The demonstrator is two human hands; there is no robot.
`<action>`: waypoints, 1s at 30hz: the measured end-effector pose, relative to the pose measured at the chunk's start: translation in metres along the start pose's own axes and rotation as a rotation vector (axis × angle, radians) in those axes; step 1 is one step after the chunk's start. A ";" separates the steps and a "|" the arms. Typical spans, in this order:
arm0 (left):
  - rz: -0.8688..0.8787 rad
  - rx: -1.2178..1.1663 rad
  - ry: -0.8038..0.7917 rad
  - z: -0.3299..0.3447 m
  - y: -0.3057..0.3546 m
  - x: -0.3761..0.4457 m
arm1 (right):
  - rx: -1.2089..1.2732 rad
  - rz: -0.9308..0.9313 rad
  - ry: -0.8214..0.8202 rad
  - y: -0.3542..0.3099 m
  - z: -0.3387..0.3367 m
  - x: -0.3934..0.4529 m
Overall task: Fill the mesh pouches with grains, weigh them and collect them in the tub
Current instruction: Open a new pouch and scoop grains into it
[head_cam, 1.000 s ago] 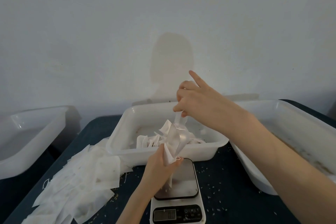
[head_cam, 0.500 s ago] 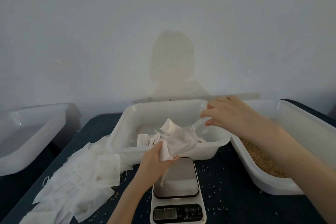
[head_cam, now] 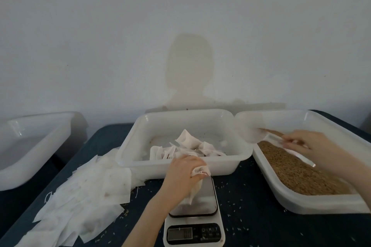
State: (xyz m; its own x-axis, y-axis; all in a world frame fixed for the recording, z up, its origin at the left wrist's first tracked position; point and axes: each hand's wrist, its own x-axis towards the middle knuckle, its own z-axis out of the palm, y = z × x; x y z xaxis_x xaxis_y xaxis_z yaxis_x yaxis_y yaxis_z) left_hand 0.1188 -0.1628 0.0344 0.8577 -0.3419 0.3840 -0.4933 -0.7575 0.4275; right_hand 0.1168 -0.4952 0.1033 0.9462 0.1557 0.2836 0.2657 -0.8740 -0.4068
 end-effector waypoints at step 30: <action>-0.423 -0.561 0.359 0.009 -0.077 -0.072 | -0.242 0.066 0.231 -0.053 0.062 -0.013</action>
State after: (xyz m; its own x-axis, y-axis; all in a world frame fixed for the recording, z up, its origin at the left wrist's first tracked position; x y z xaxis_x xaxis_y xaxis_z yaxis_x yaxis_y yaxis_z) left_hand 0.0961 -0.0850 -0.0338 0.9368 0.1854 0.2967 -0.2173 -0.3566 0.9087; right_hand 0.1020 -0.4224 0.0670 0.8856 0.0112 0.4642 0.1278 -0.9670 -0.2205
